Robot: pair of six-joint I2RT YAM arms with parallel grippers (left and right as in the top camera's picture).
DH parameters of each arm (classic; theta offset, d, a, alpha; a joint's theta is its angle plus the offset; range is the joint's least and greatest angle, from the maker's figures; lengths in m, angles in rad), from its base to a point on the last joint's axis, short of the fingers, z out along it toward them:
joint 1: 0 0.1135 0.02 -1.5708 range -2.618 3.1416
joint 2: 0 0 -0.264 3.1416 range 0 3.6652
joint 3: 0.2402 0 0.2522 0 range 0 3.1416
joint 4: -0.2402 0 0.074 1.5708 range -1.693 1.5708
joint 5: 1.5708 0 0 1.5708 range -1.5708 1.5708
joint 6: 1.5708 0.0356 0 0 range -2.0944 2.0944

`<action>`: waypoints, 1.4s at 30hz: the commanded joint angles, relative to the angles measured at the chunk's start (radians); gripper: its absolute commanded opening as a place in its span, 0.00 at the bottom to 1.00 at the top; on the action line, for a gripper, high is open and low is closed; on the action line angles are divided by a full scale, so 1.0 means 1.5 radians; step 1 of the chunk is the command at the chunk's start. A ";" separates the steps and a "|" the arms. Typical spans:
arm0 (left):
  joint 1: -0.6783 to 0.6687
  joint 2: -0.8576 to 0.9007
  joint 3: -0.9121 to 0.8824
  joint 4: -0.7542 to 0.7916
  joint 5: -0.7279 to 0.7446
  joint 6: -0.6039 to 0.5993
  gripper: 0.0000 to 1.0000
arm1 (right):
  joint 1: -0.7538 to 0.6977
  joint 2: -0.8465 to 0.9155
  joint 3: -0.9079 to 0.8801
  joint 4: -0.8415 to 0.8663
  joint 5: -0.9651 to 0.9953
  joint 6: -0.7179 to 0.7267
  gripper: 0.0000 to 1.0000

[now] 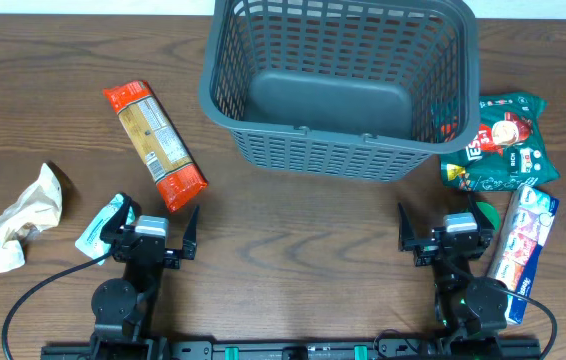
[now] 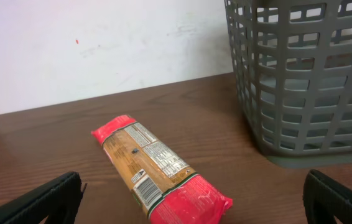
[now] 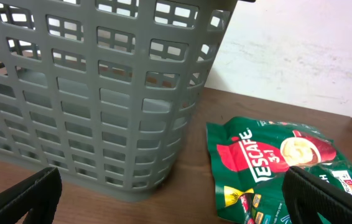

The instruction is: Pack container

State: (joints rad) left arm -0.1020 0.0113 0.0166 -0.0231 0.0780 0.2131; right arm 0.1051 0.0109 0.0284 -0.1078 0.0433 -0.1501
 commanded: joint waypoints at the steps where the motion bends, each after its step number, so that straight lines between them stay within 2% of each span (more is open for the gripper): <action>1: -0.004 -0.004 -0.008 -0.027 0.010 -0.001 0.99 | -0.001 -0.004 -0.004 0.000 0.003 -0.001 0.99; 12: -0.004 -0.004 -0.008 -0.026 0.010 -0.002 0.99 | -0.001 -0.003 -0.004 -0.001 -0.009 0.001 0.99; 15: -0.004 -0.004 -0.008 -0.026 0.010 -0.026 0.98 | -0.001 -0.003 -0.004 0.002 -0.010 0.037 0.99; 21: -0.004 0.013 0.044 -0.033 0.010 -0.274 0.99 | -0.001 -0.001 0.009 -0.007 -0.024 0.278 0.99; 24: -0.004 0.060 0.120 -0.079 0.011 -0.342 0.99 | -0.001 0.008 0.046 -0.035 -0.051 0.300 0.99; 34: -0.004 0.360 0.476 -0.276 0.049 -0.329 0.99 | -0.001 0.164 0.343 -0.400 -0.074 0.314 0.99; 39: -0.004 0.513 0.673 -0.458 0.065 -0.263 0.99 | -0.001 0.305 0.534 -0.590 -0.074 0.314 0.99; 42: -0.004 0.609 0.806 -0.603 0.065 -0.234 0.99 | -0.001 0.402 0.658 -0.709 -0.082 0.314 0.99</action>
State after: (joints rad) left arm -0.1028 0.8185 1.0691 -0.8234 0.1585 -0.2089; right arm 0.1051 0.5125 0.8810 -1.0973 -0.0608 0.3080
